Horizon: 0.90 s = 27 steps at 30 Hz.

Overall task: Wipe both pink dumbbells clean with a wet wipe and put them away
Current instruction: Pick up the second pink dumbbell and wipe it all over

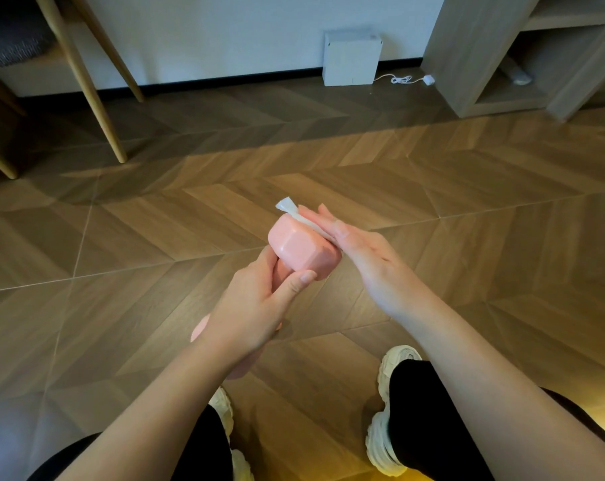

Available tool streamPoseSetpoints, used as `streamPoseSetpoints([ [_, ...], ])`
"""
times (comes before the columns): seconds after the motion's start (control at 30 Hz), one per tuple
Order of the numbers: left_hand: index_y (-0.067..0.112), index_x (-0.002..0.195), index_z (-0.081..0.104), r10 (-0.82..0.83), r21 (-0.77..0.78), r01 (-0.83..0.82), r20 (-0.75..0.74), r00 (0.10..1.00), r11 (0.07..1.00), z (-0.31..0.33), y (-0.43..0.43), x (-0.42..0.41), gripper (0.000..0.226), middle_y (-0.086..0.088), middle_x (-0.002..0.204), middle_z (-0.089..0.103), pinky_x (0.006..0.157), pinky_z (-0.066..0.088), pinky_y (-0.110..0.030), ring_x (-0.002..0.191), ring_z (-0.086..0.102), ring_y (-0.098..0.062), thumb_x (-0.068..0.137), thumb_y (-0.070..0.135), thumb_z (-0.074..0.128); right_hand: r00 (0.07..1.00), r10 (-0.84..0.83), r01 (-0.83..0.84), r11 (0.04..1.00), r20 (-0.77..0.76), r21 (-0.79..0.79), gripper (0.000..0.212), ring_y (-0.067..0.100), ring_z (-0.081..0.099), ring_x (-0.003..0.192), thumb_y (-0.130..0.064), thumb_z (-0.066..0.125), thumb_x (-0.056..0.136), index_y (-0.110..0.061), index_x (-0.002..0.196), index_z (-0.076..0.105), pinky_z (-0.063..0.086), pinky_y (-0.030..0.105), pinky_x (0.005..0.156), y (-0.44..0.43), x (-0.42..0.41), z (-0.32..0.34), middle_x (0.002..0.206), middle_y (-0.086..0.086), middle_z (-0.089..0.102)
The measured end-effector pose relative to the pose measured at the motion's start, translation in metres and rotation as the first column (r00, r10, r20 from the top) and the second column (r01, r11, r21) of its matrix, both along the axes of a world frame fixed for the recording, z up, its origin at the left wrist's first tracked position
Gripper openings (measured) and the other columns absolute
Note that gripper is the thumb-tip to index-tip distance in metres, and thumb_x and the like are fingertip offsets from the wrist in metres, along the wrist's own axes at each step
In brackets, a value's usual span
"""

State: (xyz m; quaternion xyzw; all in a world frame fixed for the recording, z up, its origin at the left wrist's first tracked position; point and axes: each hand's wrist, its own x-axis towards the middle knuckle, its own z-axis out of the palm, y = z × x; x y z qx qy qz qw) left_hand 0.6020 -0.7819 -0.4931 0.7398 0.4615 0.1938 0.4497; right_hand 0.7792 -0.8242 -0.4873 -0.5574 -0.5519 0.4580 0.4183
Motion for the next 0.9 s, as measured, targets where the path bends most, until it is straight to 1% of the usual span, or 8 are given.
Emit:
streamPoseSetpoints([
  [0.1,0.038,0.094,0.049,0.033,-0.015,-0.032,0.020,0.999,0.999,-0.001,0.004,-0.001,0.037,0.017,0.073,0.059,0.059,0.039,-0.011,0.067,0.057,0.010,0.081,0.072,0.045,0.998,-0.001,0.002,1.000,0.065,-0.015,0.043,-0.007,0.019,0.145,-0.047,0.022,0.101,-0.047,0.135,0.049,0.003,0.050,0.123,-0.003,0.005,-0.005,0.147,-0.029,0.043],
  [0.23,0.040,0.100,0.047,-0.047,0.038,0.048,-0.039,0.998,0.998,-0.006,0.004,-0.002,0.049,0.013,0.085,0.062,0.061,0.036,-0.017,0.077,0.056,0.003,0.075,0.082,0.039,0.984,-0.036,0.046,0.997,0.175,-0.057,0.046,-0.017,0.015,0.141,-0.047,0.021,0.098,-0.046,0.136,0.047,-0.001,0.046,0.123,0.003,0.007,-0.006,0.132,-0.047,0.041],
  [0.33,0.041,0.101,0.047,-0.076,0.027,0.078,-0.066,0.995,0.997,-0.010,0.002,-0.001,0.054,0.005,0.092,0.063,0.063,0.034,-0.019,0.081,0.055,-0.004,0.068,0.082,0.033,0.992,-0.083,0.083,0.997,0.095,-0.002,0.044,-0.009,0.022,0.143,-0.042,0.028,0.100,-0.033,0.138,0.050,0.011,0.041,0.124,0.005,0.002,-0.005,0.146,-0.022,0.045],
  [0.43,0.042,0.090,0.046,-0.054,0.011,0.054,-0.031,0.998,0.998,-0.008,0.003,0.001,0.048,0.009,0.085,0.061,0.059,0.034,-0.014,0.076,0.053,0.000,0.068,0.082,0.033,0.996,-0.086,0.086,0.995,0.009,0.045,0.046,-0.001,0.037,0.140,-0.041,0.034,0.101,-0.021,0.136,0.055,0.027,0.034,0.120,0.001,0.000,-0.006,0.148,-0.007,0.048],
  [0.5,0.041,0.088,0.047,-0.046,0.006,0.046,-0.019,0.999,0.999,-0.007,0.004,0.001,0.047,0.013,0.079,0.058,0.059,0.034,-0.014,0.073,0.053,0.001,0.069,0.082,0.033,0.997,-0.071,0.070,0.996,0.002,0.053,0.056,0.001,0.040,0.139,-0.048,0.034,0.098,-0.014,0.138,0.055,0.029,0.033,0.119,0.000,0.000,-0.007,0.147,-0.005,0.050],
  [0.57,0.040,0.091,0.047,-0.069,0.024,0.070,-0.034,0.997,0.997,-0.008,0.006,-0.001,0.048,0.014,0.078,0.059,0.060,0.033,-0.017,0.075,0.053,-0.002,0.070,0.081,0.033,0.998,-0.056,0.056,0.998,-0.006,0.037,0.059,0.001,0.041,0.138,-0.053,0.032,0.095,-0.020,0.141,0.051,0.030,0.034,0.119,0.002,0.000,-0.006,0.146,-0.007,0.052],
  [0.73,0.037,0.100,0.048,-0.115,0.065,0.122,-0.108,0.987,0.990,-0.013,0.010,-0.004,0.056,0.014,0.078,0.060,0.061,0.035,-0.020,0.073,0.055,-0.003,0.071,0.081,0.031,0.999,-0.030,0.032,0.996,-0.020,0.082,0.046,0.007,0.042,0.139,-0.046,0.029,0.100,-0.031,0.136,0.053,0.028,0.042,0.119,0.001,-0.005,-0.006,0.146,-0.008,0.052],
  [0.9,0.041,0.087,0.046,-0.099,0.042,0.104,-0.105,0.990,0.994,-0.011,0.013,-0.008,0.045,0.011,0.076,0.059,0.057,0.034,-0.015,0.069,0.054,0.005,0.071,0.080,0.033,0.998,-0.057,0.057,0.998,-0.008,0.036,0.052,0.006,0.048,0.134,-0.047,0.030,0.100,-0.021,0.137,0.056,0.032,0.039,0.117,0.000,0.000,-0.011,0.141,-0.009,0.057],
])
